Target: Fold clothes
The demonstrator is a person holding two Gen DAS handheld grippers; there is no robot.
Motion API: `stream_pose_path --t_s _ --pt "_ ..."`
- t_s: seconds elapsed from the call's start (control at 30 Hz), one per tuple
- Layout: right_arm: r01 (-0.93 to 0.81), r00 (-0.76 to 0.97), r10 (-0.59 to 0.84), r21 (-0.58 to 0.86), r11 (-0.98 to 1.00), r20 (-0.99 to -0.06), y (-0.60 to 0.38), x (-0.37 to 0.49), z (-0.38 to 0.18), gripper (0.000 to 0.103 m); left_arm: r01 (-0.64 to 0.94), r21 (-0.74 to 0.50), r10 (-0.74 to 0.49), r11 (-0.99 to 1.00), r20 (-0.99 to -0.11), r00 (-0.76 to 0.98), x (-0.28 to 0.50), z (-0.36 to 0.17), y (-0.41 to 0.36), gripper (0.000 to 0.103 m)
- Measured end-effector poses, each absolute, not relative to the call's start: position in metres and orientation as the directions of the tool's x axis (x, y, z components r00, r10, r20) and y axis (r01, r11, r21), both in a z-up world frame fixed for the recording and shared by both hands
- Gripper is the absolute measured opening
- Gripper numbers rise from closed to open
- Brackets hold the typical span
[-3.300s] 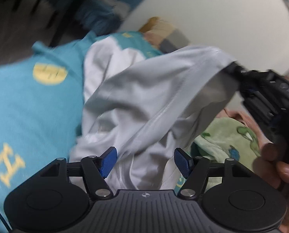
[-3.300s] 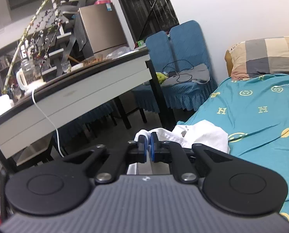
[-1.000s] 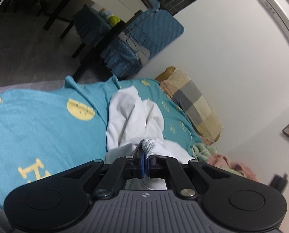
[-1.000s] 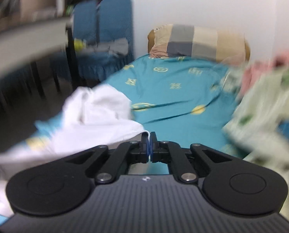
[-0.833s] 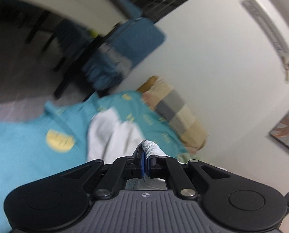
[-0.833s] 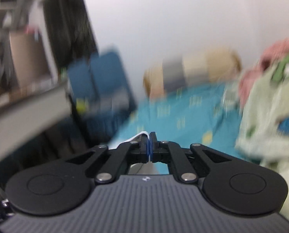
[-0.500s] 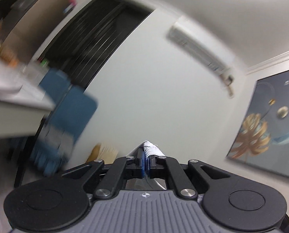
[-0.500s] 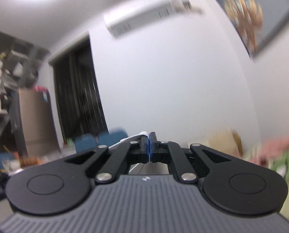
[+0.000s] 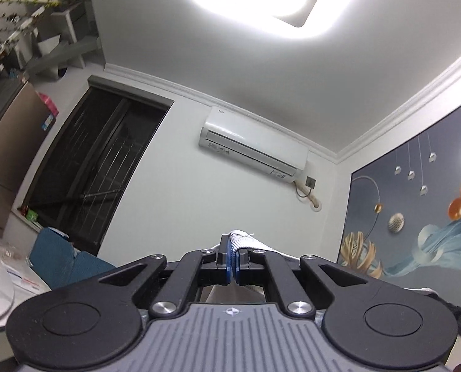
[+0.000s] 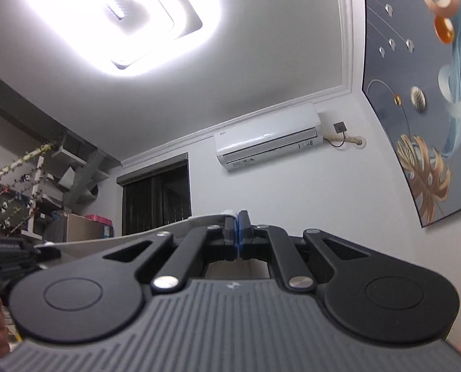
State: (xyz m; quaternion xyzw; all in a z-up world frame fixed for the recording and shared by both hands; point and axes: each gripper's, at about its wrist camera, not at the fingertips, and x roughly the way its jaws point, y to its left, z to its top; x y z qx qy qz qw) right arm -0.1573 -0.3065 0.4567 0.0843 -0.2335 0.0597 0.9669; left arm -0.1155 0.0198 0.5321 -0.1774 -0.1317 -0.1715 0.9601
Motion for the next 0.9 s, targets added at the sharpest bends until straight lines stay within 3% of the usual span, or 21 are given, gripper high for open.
stream_pose_path --t_s 0.23,0.43,0.6,0.9 --pt "-0.128 0.945 0.068 0.17 0.977 0.321 -0.324 -0.079 0.416 0.004 0.309 -0.276 -0.26 0.91 0.2 0.945 -0.016 0.498 -0.016 0.003" --pt "-0.053 0.988 0.025 0.186 0.981 0.151 -0.336 0.065 0.338 0.004 0.22 -0.233 -0.214 0.947 0.053 0.975 0.162 0.404 -0.044 0.003" --pt "0.006 1.0 -0.013 0.232 0.973 0.028 -0.35 0.213 0.233 0.004 0.163 -0.201 -0.182 0.966 -0.079 0.98 0.321 0.273 -0.064 0.003" --pt "0.101 0.965 -0.04 0.225 0.969 -0.26 -0.377 0.463 -0.04 0.004 0.071 -0.126 -0.117 0.989 -0.401 0.909 0.562 -0.052 -0.089 0.003"
